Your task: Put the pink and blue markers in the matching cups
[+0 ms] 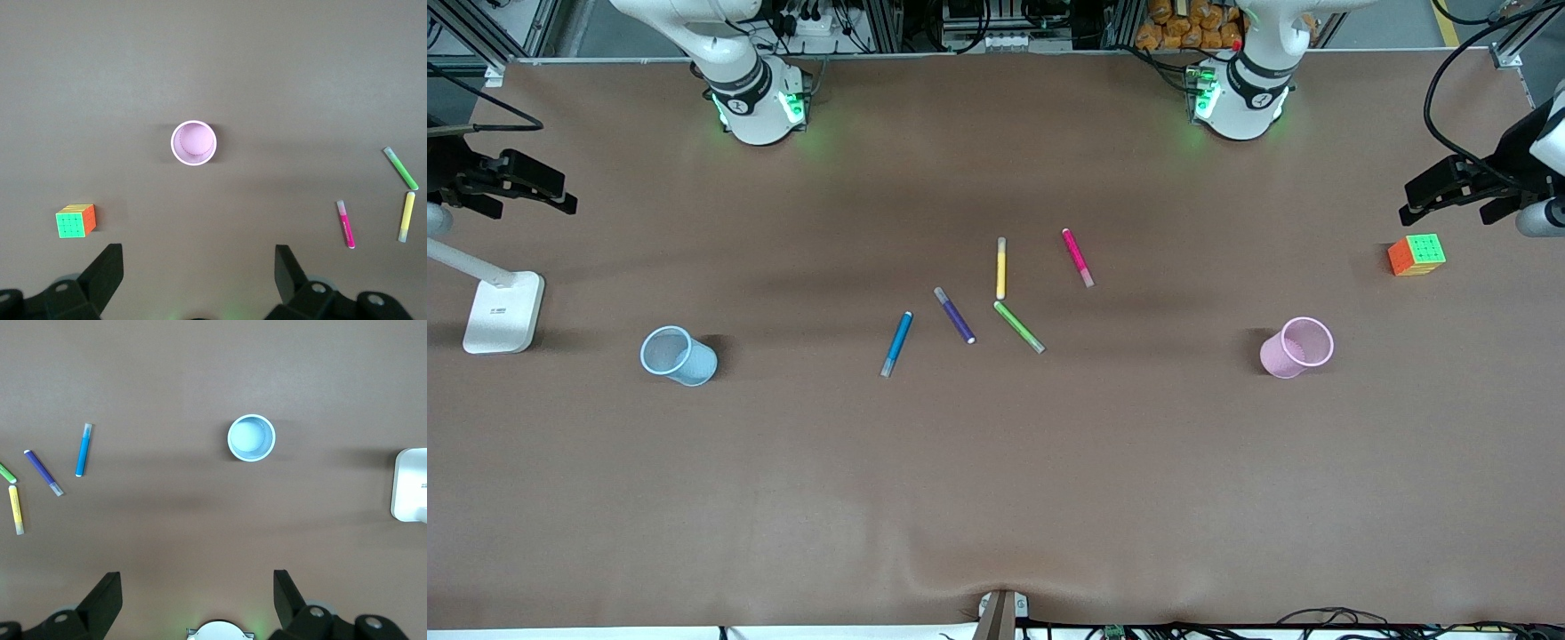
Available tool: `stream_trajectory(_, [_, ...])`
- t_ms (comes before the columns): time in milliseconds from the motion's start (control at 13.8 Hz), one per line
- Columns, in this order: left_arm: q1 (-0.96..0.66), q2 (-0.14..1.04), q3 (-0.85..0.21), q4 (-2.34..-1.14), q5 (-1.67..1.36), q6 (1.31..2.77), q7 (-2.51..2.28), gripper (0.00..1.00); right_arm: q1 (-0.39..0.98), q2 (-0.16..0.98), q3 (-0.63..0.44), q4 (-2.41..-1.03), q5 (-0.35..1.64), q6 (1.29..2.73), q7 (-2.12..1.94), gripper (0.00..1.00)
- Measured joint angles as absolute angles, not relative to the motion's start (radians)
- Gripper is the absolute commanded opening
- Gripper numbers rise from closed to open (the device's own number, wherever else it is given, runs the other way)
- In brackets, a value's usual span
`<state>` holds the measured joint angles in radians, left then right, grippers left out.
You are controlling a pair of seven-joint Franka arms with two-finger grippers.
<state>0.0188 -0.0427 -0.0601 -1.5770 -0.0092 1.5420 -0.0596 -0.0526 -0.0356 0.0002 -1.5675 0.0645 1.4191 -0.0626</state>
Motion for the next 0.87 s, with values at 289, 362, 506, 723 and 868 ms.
stream_trajectory(289, [0.019,-0.043,-0.060,-1.577,-0.009,1.541,-0.060,1.00,-0.053,-0.036,0.000,-1.568,0.064,1.419,-0.063,1.00])
stream_trajectory(362, [0.019,-0.042,-0.060,-1.577,-0.009,1.541,-0.059,1.00,-0.053,-0.036,0.000,-1.568,0.064,1.419,-0.063,1.00])
stream_trajectory(506, [0.019,-0.040,-0.060,-1.578,-0.009,1.541,-0.056,1.00,-0.053,-0.036,0.000,-1.568,0.064,1.419,-0.063,1.00])
stream_trajectory(723, [0.018,-0.031,-0.061,-1.578,-0.009,1.540,-0.049,1.00,-0.053,-0.036,0.000,-1.568,0.064,1.419,-0.063,1.00])
stream_trajectory(868, [0.017,-0.020,-0.064,-1.580,-0.009,1.539,-0.048,1.00,-0.053,-0.036,0.000,-1.568,0.064,1.419,-0.063,1.00])
